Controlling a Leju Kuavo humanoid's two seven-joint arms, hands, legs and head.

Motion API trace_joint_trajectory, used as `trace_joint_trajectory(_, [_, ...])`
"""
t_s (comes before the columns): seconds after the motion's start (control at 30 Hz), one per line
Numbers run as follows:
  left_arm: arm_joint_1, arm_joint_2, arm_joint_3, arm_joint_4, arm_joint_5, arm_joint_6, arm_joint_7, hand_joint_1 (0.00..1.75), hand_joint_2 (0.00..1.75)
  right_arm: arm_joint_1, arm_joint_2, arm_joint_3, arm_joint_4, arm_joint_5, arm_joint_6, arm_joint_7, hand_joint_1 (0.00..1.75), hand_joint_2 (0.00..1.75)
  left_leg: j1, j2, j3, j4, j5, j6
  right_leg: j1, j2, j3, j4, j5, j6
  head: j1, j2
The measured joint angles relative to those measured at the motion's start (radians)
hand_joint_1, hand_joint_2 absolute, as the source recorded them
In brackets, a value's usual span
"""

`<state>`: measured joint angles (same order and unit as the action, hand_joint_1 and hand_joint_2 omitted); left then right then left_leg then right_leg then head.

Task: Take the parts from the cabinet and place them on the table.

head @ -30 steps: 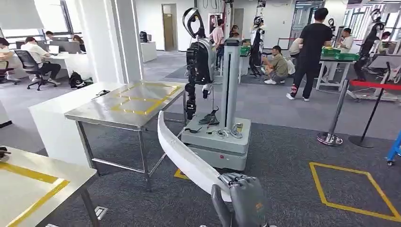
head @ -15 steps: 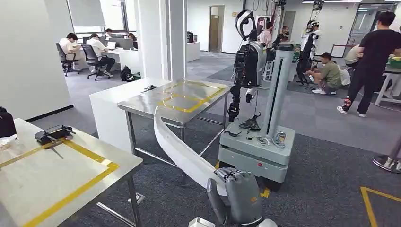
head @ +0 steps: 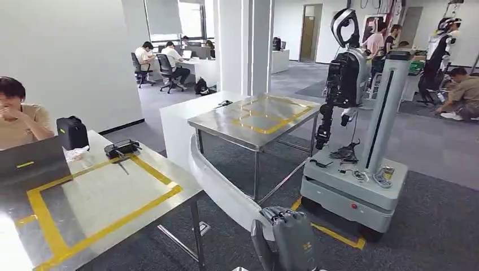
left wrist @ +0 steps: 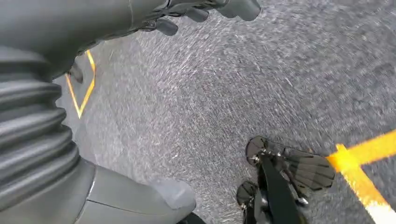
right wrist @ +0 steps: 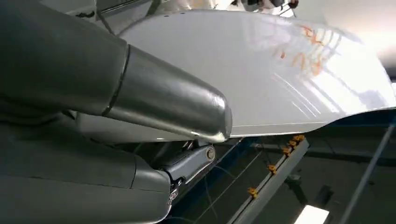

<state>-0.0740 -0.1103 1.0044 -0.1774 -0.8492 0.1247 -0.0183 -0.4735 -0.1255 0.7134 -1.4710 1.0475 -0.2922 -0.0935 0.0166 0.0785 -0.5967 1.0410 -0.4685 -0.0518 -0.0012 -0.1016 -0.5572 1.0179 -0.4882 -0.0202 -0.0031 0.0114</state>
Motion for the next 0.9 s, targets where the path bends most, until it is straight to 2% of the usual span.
trace_joint_trajectory(0.03, [-0.004, 0.000, 0.000, 0.000, 0.001, 0.000, 0.000, 0.00, 1.75, -0.003, -0.001, -0.004, 0.000, -0.001, 0.000, 0.000, 1.75, 0.00, -0.007, 0.000, 0.005, -0.005, -0.002, 0.017, 0.009, -0.010, -0.004, 0.010, -0.007, 0.008, 0.000, 0.000])
trace_joint_trajectory(0.07, [-0.005, 0.000, 0.002, 0.000, 0.002, 0.000, 0.000, 0.00, 1.75, -0.005, -0.001, -0.004, 0.000, -0.002, 0.000, 0.000, 1.75, 0.00, -0.005, -0.016, 0.000, -0.001, 0.001, 0.029, 0.009, -0.019, -0.004, 0.009, -0.007, 0.010, 0.002, 0.000])
trace_joint_trajectory(0.13, [0.000, -0.001, 0.009, 0.000, 0.007, 0.003, 0.007, 0.00, 1.75, -0.005, -0.001, -0.004, -0.003, 0.000, 0.000, 0.000, 1.75, 0.00, -0.009, -0.039, -0.007, 0.002, 0.002, 0.038, 0.009, -0.039, -0.001, 0.008, -0.006, 0.014, 0.002, 0.000])
trace_joint_trajectory(0.17, [0.000, -0.001, 0.010, 0.000, 0.007, 0.005, 0.010, 0.00, 1.75, -0.005, -0.001, -0.004, -0.010, 0.003, 0.001, 0.003, 1.75, 0.00, -0.007, -0.051, -0.006, -0.001, 0.006, 0.046, 0.007, -0.048, 0.001, 0.010, -0.010, 0.021, 0.002, 0.000])
trace_joint_trajectory(0.2, [0.002, -0.001, 0.011, 0.000, 0.007, 0.008, 0.013, 0.00, 1.75, -0.006, -0.001, -0.006, -0.016, 0.005, 0.003, 0.005, 1.75, 0.00, -0.001, -0.061, -0.007, -0.003, 0.010, 0.051, -0.001, 0.011, -0.003, 0.028, -0.026, 0.032, 0.002, 0.000])
trace_joint_trajectory(0.23, [0.001, -0.001, 0.013, 0.000, 0.004, 0.009, 0.016, 0.00, 1.75, -0.006, -0.001, -0.008, -0.017, 0.007, 0.003, 0.005, 1.75, 0.00, 0.001, -0.070, -0.009, -0.003, 0.012, 0.056, -0.003, 0.060, -0.024, 0.070, -0.057, 0.035, 0.003, 0.000])
trace_joint_trajectory(0.27, [-0.002, -0.001, 0.013, -0.001, 0.001, 0.009, 0.014, 0.00, 1.75, -0.005, -0.001, -0.010, -0.017, 0.007, 0.005, 0.006, 1.75, 0.00, 0.001, -0.078, -0.011, -0.003, 0.015, 0.061, -0.004, 0.081, -0.051, 0.131, -0.091, 0.038, 0.003, 0.000])
trace_joint_trajectory(0.3, [-0.005, -0.002, 0.013, -0.001, -0.001, 0.009, 0.011, 0.00, 1.75, -0.001, -0.001, -0.016, -0.016, 0.008, 0.009, 0.008, 1.75, 0.00, 0.001, -0.096, -0.016, -0.003, 0.017, 0.064, -0.005, 0.093, -0.099, 0.234, -0.137, 0.040, 0.003, 0.000])
trace_joint_trajectory(0.33, [-0.005, -0.003, 0.013, -0.001, -0.004, 0.006, 0.006, 0.00, 1.75, 0.002, -0.001, -0.018, -0.016, 0.011, 0.011, 0.010, 1.75, 0.00, 0.000, -0.110, -0.020, -0.003, 0.019, 0.065, -0.004, 0.095, -0.133, 0.300, -0.159, 0.039, 0.003, 0.000])
trace_joint_trajectory(0.37, [-0.005, -0.003, 0.013, -0.001, -0.008, -0.001, 0.005, 0.00, 1.75, 0.004, -0.001, -0.019, -0.016, 0.012, 0.015, 0.009, 1.75, 0.00, 0.000, -0.123, -0.022, -0.003, 0.021, 0.064, -0.005, 0.096, -0.148, 0.328, -0.159, 0.038, 0.003, 0.000])
trace_joint_trajectory(0.4, [-0.004, -0.003, 0.013, -0.001, -0.010, -0.003, 0.003, 0.00, 1.75, 0.004, -0.001, -0.019, -0.016, 0.014, 0.015, 0.009, 1.75, 0.00, 0.000, -0.138, -0.023, -0.002, 0.023, 0.061, -0.005, 0.097, -0.140, 0.306, -0.134, 0.034, 0.003, 0.000])
trace_joint_trajectory(0.43, [-0.004, -0.002, 0.013, -0.001, -0.012, -0.004, 0.005, 0.00, 1.75, 0.003, -0.001, -0.019, -0.016, 0.017, 0.015, 0.009, 1.75, 0.00, 0.000, -0.153, -0.024, -0.002, 0.025, 0.059, -0.005, 0.101, -0.109, 0.244, -0.095, 0.030, 0.004, 0.000])
trace_joint_trajectory(0.47, [-0.006, -0.002, 0.013, -0.001, -0.014, -0.007, 0.009, 0.00, 1.75, 0.003, -0.001, -0.020, -0.017, 0.021, 0.015, 0.010, 1.75, 0.00, 0.000, -0.169, -0.023, -0.002, 0.028, 0.056, -0.006, 0.114, -0.058, 0.142, -0.043, 0.025, 0.003, 0.000])
trace_joint_trajectory(0.5, [-0.009, -0.002, 0.013, -0.001, -0.017, -0.008, 0.010, 0.00, 1.75, 0.002, -0.001, -0.021, -0.018, 0.021, 0.016, 0.013, 1.75, 0.00, 0.001, -0.183, -0.024, -0.002, 0.030, 0.052, -0.007, 0.147, -0.011, 0.051, -0.008, 0.019, 0.003, 0.000])
trace_joint_trajectory(0.53, [-0.011, -0.004, 0.013, -0.001, -0.021, -0.008, 0.012, 0.00, 1.75, 0.002, -0.001, -0.023, -0.018, 0.021, 0.016, 0.014, 1.75, 0.00, 0.001, -0.191, -0.028, -0.002, 0.034, 0.045, -0.009, 0.195, 0.002, 0.018, -0.026, 0.019, 0.002, 0.000])
trace_joint_trajectory(0.6, [-0.014, -0.003, 0.013, -0.002, -0.024, -0.008, 0.014, 0.00, 1.75, 0.001, -0.001, -0.024, -0.019, 0.023, 0.016, 0.015, 1.75, 0.00, 0.005, -0.210, -0.036, -0.005, 0.042, 0.031, 0.000, 0.169, -0.001, 0.012, -0.016, 0.019, 0.003, 0.000])
trace_joint_trajectory(0.63, [-0.014, -0.005, 0.013, -0.001, -0.024, -0.008, 0.015, 0.00, 1.75, 0.001, -0.002, -0.024, -0.019, 0.023, 0.016, 0.014, 1.75, 0.00, 0.009, -0.222, -0.037, -0.011, 0.047, 0.023, 0.003, 0.162, -0.002, 0.014, -0.014, 0.015, 0.004, 0.000])
trace_joint_trajectory(0.67, [-0.012, -0.005, 0.013, -0.001, -0.024, -0.008, 0.015, 0.00, 1.75, 0.001, -0.001, -0.026, -0.019, 0.023, 0.016, 0.015, 1.75, 0.00, 0.005, -0.235, -0.043, -0.017, 0.053, 0.013, 0.001, 0.148, 0.005, 0.006, -0.007, 0.007, 0.004, 0.000])
trace_joint_trajectory(0.7, [-0.012, -0.005, 0.013, -0.001, -0.025, -0.008, 0.016, 0.00, 1.75, 0.001, 0.000, -0.027, -0.019, 0.022, 0.015, 0.015, 1.75, 0.00, 0.008, -0.216, -0.044, -0.009, 0.050, 0.015, -0.009, 0.134, 0.007, -0.005, 0.001, -0.001, 0.004, 0.000])
trace_joint_trajectory(0.73, [-0.014, -0.006, 0.013, -0.001, -0.028, -0.008, 0.018, 0.00, 1.75, 0.002, 0.000, -0.027, -0.020, 0.023, 0.013, 0.013, 1.75, 0.00, 0.000, -0.136, -0.061, 0.020, 0.020, 0.012, -0.005, 0.121, 0.008, -0.009, 0.005, -0.010, -0.002, 0.000])
trace_joint_trajectory(0.77, [-0.017, -0.007, 0.013, -0.001, -0.028, -0.008, 0.018, 0.00, 1.75, 0.002, -0.001, -0.031, -0.021, 0.022, 0.011, 0.013, 1.75, 0.00, 0.000, -0.103, -0.088, 0.085, -0.023, 0.008, -0.003, 0.105, 0.006, -0.009, 0.006, -0.013, -0.001, 0.000])
trace_joint_trajectory(0.8, [-0.020, -0.007, 0.013, -0.001, -0.028, -0.008, 0.019, 0.00, 1.75, 0.004, -0.001, -0.034, -0.021, 0.022, 0.011, 0.015, 1.75, 0.00, 0.001, -0.090, -0.123, 0.168, -0.066, 0.004, -0.002, 0.088, 0.004, -0.009, 0.005, -0.014, -0.002, 0.000])
trace_joint_trajectory(0.83, [-0.020, -0.007, 0.013, -0.001, -0.028, -0.008, 0.019, 0.00, 1.75, 0.007, -0.002, -0.035, -0.021, 0.021, 0.011, 0.014, 1.75, 0.00, 0.001, -0.088, -0.154, 0.242, -0.097, 0.000, 0.000, 0.073, 0.003, -0.009, 0.005, -0.015, -0.002, 0.000])
trace_joint_trajectory(0.87, [-0.019, -0.007, 0.013, -0.001, -0.028, -0.008, 0.019, 0.00, 1.75, 0.009, -0.002, -0.035, -0.021, 0.021, 0.010, 0.013, 1.75, 0.00, 0.001, -0.088, -0.169, 0.288, -0.108, -0.003, 0.000, 0.057, 0.001, -0.008, 0.005, -0.015, -0.002, 0.000])
trace_joint_trajectory(0.9, [-0.017, -0.006, 0.013, -0.001, -0.027, -0.008, 0.019, 0.00, 1.75, 0.010, -0.002, -0.036, -0.021, 0.021, 0.010, 0.013, 1.75, 0.00, 0.001, -0.086, -0.160, 0.281, -0.097, -0.004, 0.000, 0.044, 0.001, -0.008, 0.005, -0.015, -0.002, 0.000])
